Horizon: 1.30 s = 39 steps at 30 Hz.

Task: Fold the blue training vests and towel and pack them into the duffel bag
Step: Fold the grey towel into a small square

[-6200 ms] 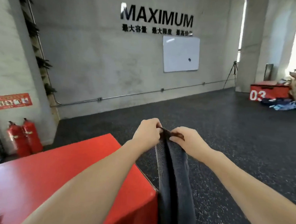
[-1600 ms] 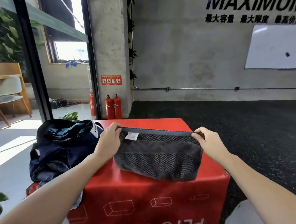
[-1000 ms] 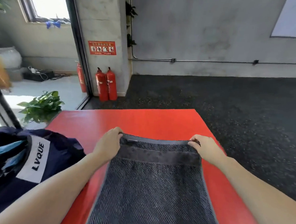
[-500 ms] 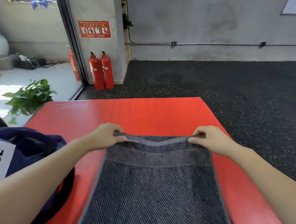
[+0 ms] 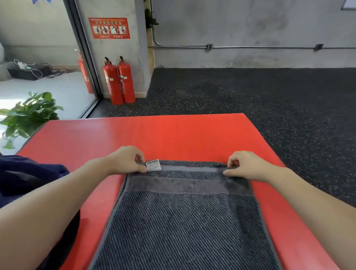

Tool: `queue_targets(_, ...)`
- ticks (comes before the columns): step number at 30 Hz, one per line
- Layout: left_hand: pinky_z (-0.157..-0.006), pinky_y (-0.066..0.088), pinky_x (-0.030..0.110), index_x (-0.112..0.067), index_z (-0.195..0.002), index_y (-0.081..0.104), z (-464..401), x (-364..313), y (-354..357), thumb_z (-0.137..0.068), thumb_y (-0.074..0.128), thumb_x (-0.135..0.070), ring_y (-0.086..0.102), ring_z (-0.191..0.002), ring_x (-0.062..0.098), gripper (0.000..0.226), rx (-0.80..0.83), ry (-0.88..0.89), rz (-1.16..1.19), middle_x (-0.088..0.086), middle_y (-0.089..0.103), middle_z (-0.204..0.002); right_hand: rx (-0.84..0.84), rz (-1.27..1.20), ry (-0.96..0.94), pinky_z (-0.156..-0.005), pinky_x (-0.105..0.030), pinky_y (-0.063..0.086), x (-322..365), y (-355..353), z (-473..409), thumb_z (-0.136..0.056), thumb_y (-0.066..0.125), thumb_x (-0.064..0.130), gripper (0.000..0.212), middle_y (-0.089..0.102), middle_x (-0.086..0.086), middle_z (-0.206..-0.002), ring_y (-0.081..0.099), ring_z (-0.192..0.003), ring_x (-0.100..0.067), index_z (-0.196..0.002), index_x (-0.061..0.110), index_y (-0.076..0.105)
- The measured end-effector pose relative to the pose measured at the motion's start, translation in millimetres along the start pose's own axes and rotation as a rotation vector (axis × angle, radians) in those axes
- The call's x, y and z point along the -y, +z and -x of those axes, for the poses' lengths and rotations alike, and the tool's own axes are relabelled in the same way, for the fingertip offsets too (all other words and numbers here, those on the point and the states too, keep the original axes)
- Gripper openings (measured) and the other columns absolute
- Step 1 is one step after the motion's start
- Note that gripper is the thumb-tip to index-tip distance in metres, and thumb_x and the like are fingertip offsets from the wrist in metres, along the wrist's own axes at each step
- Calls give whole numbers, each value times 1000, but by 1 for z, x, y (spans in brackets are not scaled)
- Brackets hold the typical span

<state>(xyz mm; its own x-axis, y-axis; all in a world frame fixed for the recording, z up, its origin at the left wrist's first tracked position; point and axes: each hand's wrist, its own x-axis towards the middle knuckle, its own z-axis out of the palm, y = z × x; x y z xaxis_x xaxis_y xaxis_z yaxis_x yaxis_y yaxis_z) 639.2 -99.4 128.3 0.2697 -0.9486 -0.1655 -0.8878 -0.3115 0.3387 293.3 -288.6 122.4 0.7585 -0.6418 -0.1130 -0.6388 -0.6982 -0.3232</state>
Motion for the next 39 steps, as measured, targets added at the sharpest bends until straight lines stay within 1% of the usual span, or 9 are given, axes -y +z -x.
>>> queue_targets(3, -61, 43, 25, -25, -65, 66, -6, -5, -5, -69, 82, -31, 55, -63, 5, 18, 71, 2, 21, -12, 64, -67, 33, -46, -4, -81, -38, 51, 2, -1, -2, -73, 81, 28, 21, 64, 4, -93, 60, -84, -18, -68, 29, 61)
queue_targets(7, -67, 45, 28, -27, -66, 67, -10, -17, -9, -60, 79, -31, 54, -64, 8, 13, 168, 50, 87, -11, 64, -68, 106, -38, -52, -80, -39, 53, 12, -5, -7, -68, 79, 24, 21, 67, 1, -102, 62, -88, -20, -64, 28, 59)
queue_targets(11, -57, 40, 23, -24, -69, 65, -12, -25, -11, -67, 81, -25, 49, -58, 6, 16, 218, 46, 69, -15, 60, -63, 139, -117, -26, -60, -25, 41, 14, -9, -10, -72, 82, 22, 21, 59, 11, -69, 50, -63, -8, -67, 25, 62)
queue_targets(14, -59, 36, 25, -22, -67, 62, -9, -28, -13, -70, 82, -22, 44, -57, 7, 21, 238, 57, 170, -14, 55, -58, 124, -212, -15, -59, -24, 40, 9, -12, -6, -73, 86, 24, 18, 61, 9, -66, 49, -60, -4, -71, 21, 68)
queue_targets(16, -67, 40, 32, -22, -64, 61, -5, -30, -16, -66, 82, -23, 51, -68, 13, 21, 240, 58, 288, -4, 64, -73, 91, -226, -10, -61, -24, 42, 6, -15, -2, -73, 87, 29, 17, 67, 4, -72, 52, -62, -3, -71, 24, 71)
queue_targets(19, -87, 49, 38, -21, -63, 61, 0, -34, -21, -63, 79, -20, 63, -102, 18, 18, 261, 41, 436, 10, 70, -109, 20, -252, 16, -60, -21, 42, 3, -17, 4, -73, 88, 33, 17, 68, 8, -72, 53, -61, 0, -69, 28, 72)
queue_targets(24, -71, 39, 32, -15, -73, 64, 10, -39, -26, -64, 79, -24, 51, -77, 18, 20, 388, 69, 407, 5, 59, -77, -55, -238, 43, -58, -16, 41, 3, -24, 18, -72, 88, 39, 17, 68, 14, -69, 54, -61, 4, -70, 31, 74)
queue_targets(34, -66, 44, 30, -12, -67, 72, 53, -55, -64, -69, 89, -23, 56, -68, 9, 21, 101, 47, 356, 1, 68, -71, -133, -227, 79, -69, -19, 47, 27, -61, 59, -72, 89, 40, 15, 73, 16, -76, 62, -75, 3, -74, 30, 78)
queue_targets(39, -79, 51, 30, -13, -65, 75, 104, -75, -113, -68, 91, -26, 64, -81, 6, 21, 20, 35, 316, -1, 75, -80, -166, -208, 72, -67, -20, 46, 49, -98, 100, -72, 88, 44, 15, 72, 18, -75, 64, -76, 3, -74, 32, 78)
